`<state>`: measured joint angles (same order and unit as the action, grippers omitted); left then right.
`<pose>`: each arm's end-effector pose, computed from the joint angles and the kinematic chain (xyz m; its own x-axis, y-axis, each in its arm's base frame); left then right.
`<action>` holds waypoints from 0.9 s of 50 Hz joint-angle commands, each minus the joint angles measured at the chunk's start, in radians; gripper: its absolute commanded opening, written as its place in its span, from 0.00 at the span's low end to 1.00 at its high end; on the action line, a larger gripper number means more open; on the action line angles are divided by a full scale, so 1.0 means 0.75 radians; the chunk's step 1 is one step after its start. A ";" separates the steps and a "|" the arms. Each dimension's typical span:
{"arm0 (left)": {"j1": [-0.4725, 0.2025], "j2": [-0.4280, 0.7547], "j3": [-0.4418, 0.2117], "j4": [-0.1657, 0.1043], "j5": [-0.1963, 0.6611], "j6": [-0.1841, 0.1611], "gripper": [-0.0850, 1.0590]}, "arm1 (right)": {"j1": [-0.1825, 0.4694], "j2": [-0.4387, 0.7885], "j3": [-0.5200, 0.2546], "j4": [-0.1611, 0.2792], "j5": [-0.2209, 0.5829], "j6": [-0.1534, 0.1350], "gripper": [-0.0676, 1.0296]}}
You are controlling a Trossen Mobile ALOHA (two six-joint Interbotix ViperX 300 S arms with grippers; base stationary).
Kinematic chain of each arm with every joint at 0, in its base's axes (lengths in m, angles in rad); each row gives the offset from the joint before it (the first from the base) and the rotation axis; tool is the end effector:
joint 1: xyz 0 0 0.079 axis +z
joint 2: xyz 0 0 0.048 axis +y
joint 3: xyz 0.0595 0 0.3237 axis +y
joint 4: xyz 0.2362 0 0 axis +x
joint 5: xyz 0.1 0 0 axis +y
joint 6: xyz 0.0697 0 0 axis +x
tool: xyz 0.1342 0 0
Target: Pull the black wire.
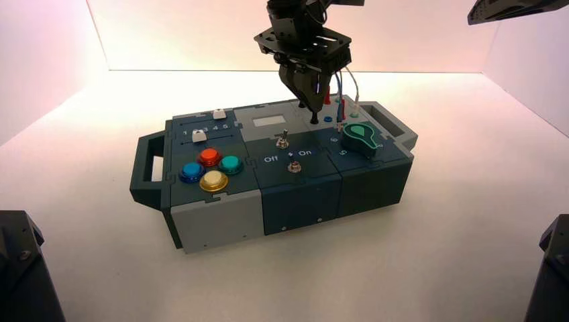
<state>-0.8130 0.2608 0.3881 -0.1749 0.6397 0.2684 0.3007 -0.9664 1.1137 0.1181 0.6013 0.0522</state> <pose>0.3054 -0.3536 0.0269 0.1197 -0.2777 -0.9532 0.8206 0.5681 -0.0624 0.2343 0.0869 0.1726 0.6806 0.2808 -0.6767 -0.2419 0.9580 0.1543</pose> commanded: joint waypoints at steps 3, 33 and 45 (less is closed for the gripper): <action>0.008 -0.061 -0.027 0.004 0.006 0.010 0.04 | 0.004 0.004 -0.037 0.006 -0.016 -0.002 0.04; 0.006 -0.229 0.014 0.008 0.063 0.018 0.04 | 0.004 0.004 -0.037 0.006 -0.014 -0.002 0.04; 0.008 -0.278 0.057 0.008 0.092 0.022 0.04 | 0.004 0.004 -0.037 0.006 -0.014 0.000 0.04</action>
<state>-0.8084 0.0966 0.4372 -0.1687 0.7087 0.2777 0.3007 -0.9664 1.1137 0.1197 0.6013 0.0522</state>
